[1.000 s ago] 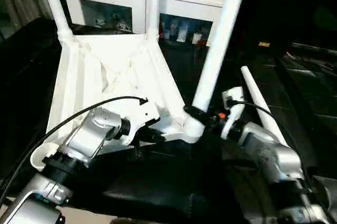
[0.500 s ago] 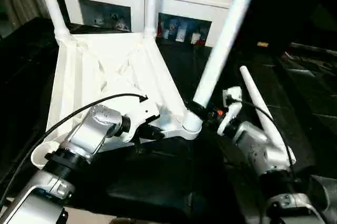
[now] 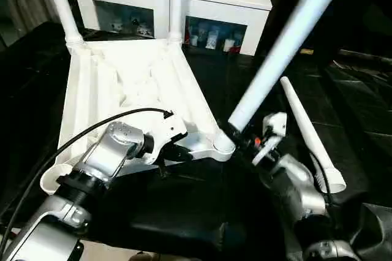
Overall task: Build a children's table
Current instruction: Insert table leg to table base
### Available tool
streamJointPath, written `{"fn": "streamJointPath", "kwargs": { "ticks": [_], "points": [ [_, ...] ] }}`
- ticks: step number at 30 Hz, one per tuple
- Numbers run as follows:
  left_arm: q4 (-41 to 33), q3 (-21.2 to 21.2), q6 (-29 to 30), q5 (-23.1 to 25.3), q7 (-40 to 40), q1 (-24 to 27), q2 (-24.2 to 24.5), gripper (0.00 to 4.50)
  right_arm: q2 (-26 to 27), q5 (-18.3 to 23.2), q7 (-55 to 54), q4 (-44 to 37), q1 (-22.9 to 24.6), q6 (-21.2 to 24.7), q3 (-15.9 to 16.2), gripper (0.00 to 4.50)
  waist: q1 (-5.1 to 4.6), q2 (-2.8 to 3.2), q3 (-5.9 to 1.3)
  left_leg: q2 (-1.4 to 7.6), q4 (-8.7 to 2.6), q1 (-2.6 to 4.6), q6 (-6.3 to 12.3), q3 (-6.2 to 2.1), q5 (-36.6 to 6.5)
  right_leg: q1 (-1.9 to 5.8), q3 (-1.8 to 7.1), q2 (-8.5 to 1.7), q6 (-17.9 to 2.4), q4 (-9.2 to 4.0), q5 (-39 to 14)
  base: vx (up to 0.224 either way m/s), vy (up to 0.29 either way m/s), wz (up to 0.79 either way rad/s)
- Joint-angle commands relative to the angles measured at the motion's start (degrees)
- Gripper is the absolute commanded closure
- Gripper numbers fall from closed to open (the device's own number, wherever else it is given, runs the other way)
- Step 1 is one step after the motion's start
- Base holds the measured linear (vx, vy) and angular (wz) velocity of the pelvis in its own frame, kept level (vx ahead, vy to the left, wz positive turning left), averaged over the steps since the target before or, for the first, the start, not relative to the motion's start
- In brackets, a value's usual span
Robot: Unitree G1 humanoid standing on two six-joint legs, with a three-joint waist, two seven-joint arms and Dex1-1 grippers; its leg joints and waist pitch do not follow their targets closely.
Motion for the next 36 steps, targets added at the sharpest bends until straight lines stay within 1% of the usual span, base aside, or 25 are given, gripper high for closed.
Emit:
{"fn": "streamJointPath", "kwargs": {
  "ticks": [1, 3, 5, 6, 8, 9, 10, 11, 12, 13, 15, 17, 18, 19, 21, 22, 23, 25, 27, 30, 32, 33, 34, 35, 36],
  "points": [
    [0.5, 2.7, -1.6, -1.1, 0.7, -1.3, -0.7, 4.50, -0.7, -3.8, -1.3, 2.3, 2.2, 0.2, 1.0, 2.64, -0.19, 0.31, -2.08, 2.17, -5.22, 1.51, -1.74, -0.71, -23.0, 0.14, 1.32, -2.74, -9.7, -5.38, -20.5, 0.000, 0.000, 0.00],
    [0.4, 2.8, -1.7, -1.1, 0.8, -1.2, -0.7, 4.50, -0.3, -3.6, -1.2, 1.4, 2.4, -0.9, 1.0, 2.64, -0.21, 0.27, -1.94, 2.20, -5.40, 1.38, -1.23, -0.68, -22.1, 0.18, 1.32, -2.65, -9.6, -5.42, -20.1, 0.000, 0.000, 0.00],
    [0.2, 2.8, -1.6, -1.2, 0.7, -1.0, -0.6, 4.50, -0.4, -3.6, -0.5, 1.4, 2.4, -0.5, 1.5, 2.64, -0.23, 0.17, -1.95, 2.20, -5.37, 1.36, -1.17, -0.62, -22.2, 0.15, 1.33, -2.66, -9.6, -5.48, -20.3, 0.000, 0.000, 0.00],
    [-0.2, 2.6, -1.5, -1.3, 0.5, -0.8, -0.6, 4.50, -0.8, -3.9, 0.7, 1.6, 2.2, 0.0, 2.5, 2.64, -0.24, 0.10, -1.94, 2.21, -5.42, 1.28, -0.99, -0.65, -22.1, 0.22, 1.34, -2.67, -9.5, -5.50, -20.4, 0.000, 0.000, 0.00],
    [-0.4, 2.3, -1.6, -1.3, 0.0, -0.6, -0.5, 4.50, -0.9, -4.0, 1.5, 1.7, 1.9, 0.9, 3.1, 2.64, -0.22, 0.16, -1.92, 2.24, -5.45, 1.30, -0.89, -0.64, -21.9, 0.18, 1.36, -2.67, -9.5, -5.50, -20.3, 0.000, 0.000, 0.00],
    [-1.0, 1.9, -1.7, -1.4, -0.9, -0.4, -0.2, 4.50, -1.5, -4.0, 3.2, 1.9, 1.2, 3.2, 4.1, 2.64, -0.20, -0.16, -1.89, 2.23, -5.45, 1.20, -0.63, -0.63, -21.4, 0.31, 1.34, -2.65, -9.5, -5.49, -20.1, 0.000, 0.000, 0.00],
    [-1.3, 1.8, -1.7, -1.5, -1.3, -0.3, 0.0, 4.50, -1.7, -4.0, 4.1, 2.0, 0.8, 4.4, 4.4, 2.64, -0.21, -0.23, -1.91, 2.21, -5.46, 1.14, -0.52, -0.64, -21.2, 0.36, 1.33, -2.61, -9.5, -5.43, -20.0, 0.000, 0.000, 0.00],
    [-1.5, 1.8, -1.6, -1.6, -1.5, -0.2, 0.1, 4.50, -1.9, -3.9, 4.7, 2.0, 0.6, 5.6, 4.7, 2.64, -0.25, -0.12, -1.92, 2.21, -5.51, 1.09, -0.49, -0.69, -20.9, 0.43, 1.29, -2.60, -9.5, -5.36, -19.9, 0.000, 0.000, 0.00],
    [-1.8, 1.7, -1.5, -1.7, -1.8, -0.1, 0.2, 4.50, -2.3, -3.8, 5.7, 2.1, 0.3, 7.4, 5.0, 2.64, -0.25, -0.30, -2.08, 2.29, -5.45, 1.20, -0.50, -0.58, -20.3, 0.42, 1.31, -2.63, -9.7, -5.35, -19.0, 0.000, 0.000, 0.00],
    [-1.9, 1.6, -1.5, -1.7, -2.0, -0.1, 0.3, 4.50, -2.5, -3.8, 6.2, 2.3, 0.1, 8.0, 5.2, 2.64, -0.19, -0.58, -2.15, 2.27, -5.38, 1.14, -0.33, -0.51, -19.2, 0.55, 1.30, -2.59, -9.9, -5.22, -17.5, 0.000, 0.000, 0.00],
    [-2.4, 1.4, -1.5, -1.8, -2.7, 0.1, 0.7, 4.50, -3.3, -3.9, 8.1, 3.1, -0.6, 10.4, 5.6, 2.64, -0.18, -0.51, -2.25, 2.25, -5.30, 1.07, 0.00, -0.48, -17.6, 0.70, 1.23, -2.50, -10.4, -4.90, -15.1, 0.000, 0.000, 0.00],
    [-2.4, 1.4, -1.6, -1.8, -2.9, 0.1, 0.8, 4.50, -3.5, -3.8, 8.6, 3.3, -0.8, 11.0, 5.7, 2.64, -0.14, -0.46, -2.28, 2.29, -5.24, 1.19, 0.11, -0.38, -16.9, 0.64, 1.23, -2.48, -10.8, -4.81, -13.6, 0.000, 0.000, 0.00],
    [-3.0, 1.2, -1.7, -1.9, -3.8, 0.3, 1.1, 4.50, -4.4, -4.1, 10.7, 4.1, -1.0, 11.7, 6.5, 2.64, -0.09, -1.10, -2.45, 2.25, -5.02, 1.18, 0.43, -0.26, -16.0, 0.84, 1.16, -2.54, -11.2, -4.65, -12.6, 0.000, 0.000, 0.00],
    [-3.3, 1.0, -1.7, -2.1, -4.4, 0.5, 1.3, 4.50, -4.8, -4.2, 12.1, 4.6, -1.0, 11.9, 7.0, 2.64, -0.02, -1.03, -2.50, 2.24, -5.02, 1.11, 0.54, -0.28, -15.5, 0.96, 1.14, -2.58, -11.2, -4.60, -12.4, 0.000, 0.000, 0.00],
    [-3.6, 0.7, -2.0, -2.1, -5.1, 0.6, 1.5, 4.50, -5.2, -4.6, 13.2, 5.3, -1.0, 11.9, 7.3, 2.64, -0.04, -0.95, -2.57, 2.28, -4.95, 1.21, 0.71, -0.21, -14.8, 0.88, 1.11, -2.46, -11.4, -4.52, -11.3, 0.000, 0.000, 0.00],
    [-3.8, 0.5, -2.6, -1.9, -5.8, 0.8, 1.8, 4.50, -5.7, -5.5, 14.5, 6.1, -0.7, 10.9, 7.8, 2.64, -0.03, -0.99, -2.62, 2.30, -4.93, 1.24, 0.67, -0.18, -14.7, 0.89, 1.12, -2.46, -11.5, -4.49, -10.9, 0.000, 0.000, 0.00],
    [-3.8, 0.5, -2.6, -1.9, -5.8, 0.8, 1.8, 4.50, -5.7, -5.5, 14.5, 6.1, -0.7, 10.9, 7.8, 2.64, 0.01, -1.01, -2.69, 2.31, -4.91, 1.25, 0.67, -0.17, -14.4, 0.94, 1.09, -2.43, -11.7, -4.39, -9.9, 0.000, 0.000, 0.00],
    [-3.9, 0.5, -3.2, -1.9, -6.1, 1.0, 1.9, 4.50, -5.6, -5.6, 14.8, 6.2, -0.3, 10.2, 7.5, 2.64, 0.02, -1.03, -2.80, 2.32, -4.94, 1.39, 0.32, -0.17, -14.9, 0.95, 1.05, -2.38, -11.8, -4.34, -9.3, 0.000, 0.000, 0.00],
    [-3.7, 0.7, -3.4, -1.8, -6.1, 0.9, 1.8, 4.50, -5.1, -4.9, 14.2, 5.9, 0.5, 8.6, 6.2, 2.64, 0.02, -0.92, -2.86, 2.35, -4.94, 1.48, -0.02, -0.15, -15.4, 0.90, 1.08, -2.37, -11.9, -4.27, -8.8, 0.000, 0.000, 0.00],
    [-3.4, 1.0, -4.0, -1.8, -6.0, 0.8, 1.6, 4.50, -4.7, -4.2, 14.1, 6.0, 1.1, 7.8, 5.4, 2.64, 0.01, -1.01, -2.88, 2.34, -4.94, 1.53, -0.14, -0.12, -16.1, 0.92, 1.13, -2.34, -12.0, -4.33, -8.8, 0.000, 0.000, 0.00],
    [-3.3, 1.0, -4.2, -1.8, -6.0, 0.8, 1.6, 4.50, -4.6, -3.7, 14.2, 6.3, 1.3, 7.8, 5.0, 2.64, 0.08, -0.91, -2.88, 2.32, -4.94, 1.58, -0.20, -0.12, -16.5, 0.92, 1.16, -2.33, -12.0, -4.34, -8.8, 0.000, 0.000, 0.00],
    [-3.4, 1.1, -4.3, -1.8, -6.1, 0.8, 1.6, 4.50, -3.9, -2.1, 13.1, 6.5, 1.0, 8.6, 3.3, 2.64, 0.12, -0.90, -2.90, 2.34, -4.94, 1.58, -0.15, -0.13, -16.4, 0.93, 1.16, -2.35, -12.1, -4.32, -8.6, 0.000, 0.000, 0.00],
    [-3.4, 1.1, -4.3, -1.8, -6.2, 0.8, 1.6, 4.50, -3.1, 0.1, 11.2, 6.8, 0.4, 9.8, 0.7, 2.64, 0.11, -0.84, -2.91, 2.34, -4.97, 1.58, -0.11, -0.14, -16.4, 0.94, 1.19, -2.34, -12.2, -4.30, -8.5, 0.000, 0.000, 0.00],
    [-3.4, 1.2, -4.3, -1.8, -6.2, 0.8, 1.6, 4.50, -2.6, 1.5, 10.1, 7.1, -0.1, 10.3, -1.0, 2.64, 0.05, -0.90, -2.95, 2.33, -4.96, 1.59, -0.01, -0.11, -16.6, 0.92, 1.23, -2.37, -12.5, -4.29, -8.3, 0.000, 0.000, 0.00],
    [-3.4, 1.4, -4.3, -1.9, -6.1, 0.8, 1.6, 4.50, -2.0, 3.8, 8.8, 7.5, -0.5, 11.2, -3.5, 2.64, 0.01, -0.71, -2.97, 2.40, -5.02, 1.62, -0.20, -0.18, -17.1, 0.86, 1.17, -2.37, -12.9, -4.24, -8.4, 0.000, 0.000, 0.00]
  ]
}}
